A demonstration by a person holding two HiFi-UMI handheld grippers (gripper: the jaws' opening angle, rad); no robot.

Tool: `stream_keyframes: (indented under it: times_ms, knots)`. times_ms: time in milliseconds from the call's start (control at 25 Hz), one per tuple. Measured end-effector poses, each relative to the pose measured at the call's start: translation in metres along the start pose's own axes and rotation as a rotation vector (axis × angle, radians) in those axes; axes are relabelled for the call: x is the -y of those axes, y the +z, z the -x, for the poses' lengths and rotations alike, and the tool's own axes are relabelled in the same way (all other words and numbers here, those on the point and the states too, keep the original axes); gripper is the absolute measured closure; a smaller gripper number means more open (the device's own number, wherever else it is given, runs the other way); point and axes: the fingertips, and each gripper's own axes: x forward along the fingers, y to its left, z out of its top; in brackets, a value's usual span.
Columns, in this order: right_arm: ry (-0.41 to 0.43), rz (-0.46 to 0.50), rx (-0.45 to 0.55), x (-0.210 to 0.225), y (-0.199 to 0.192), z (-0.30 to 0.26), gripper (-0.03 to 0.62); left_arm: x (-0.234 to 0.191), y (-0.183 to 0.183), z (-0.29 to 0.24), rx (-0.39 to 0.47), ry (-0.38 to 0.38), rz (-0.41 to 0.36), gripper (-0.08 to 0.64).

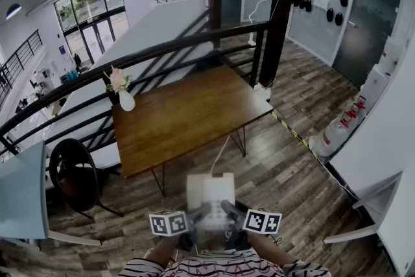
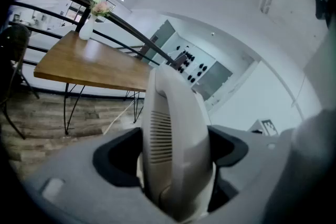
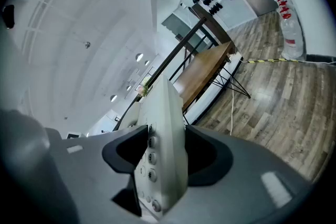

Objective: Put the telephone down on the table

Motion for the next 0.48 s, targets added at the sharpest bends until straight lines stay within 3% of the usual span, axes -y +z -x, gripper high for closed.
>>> stream_keyframes:
  times_ms: [480]
  knots:
    - [-0.006, -0.004, 0.061, -0.009, -0.017, 0.029, 0.376, 0.009, -0.025, 0.019, -0.006, -0.024, -0.015, 0.179]
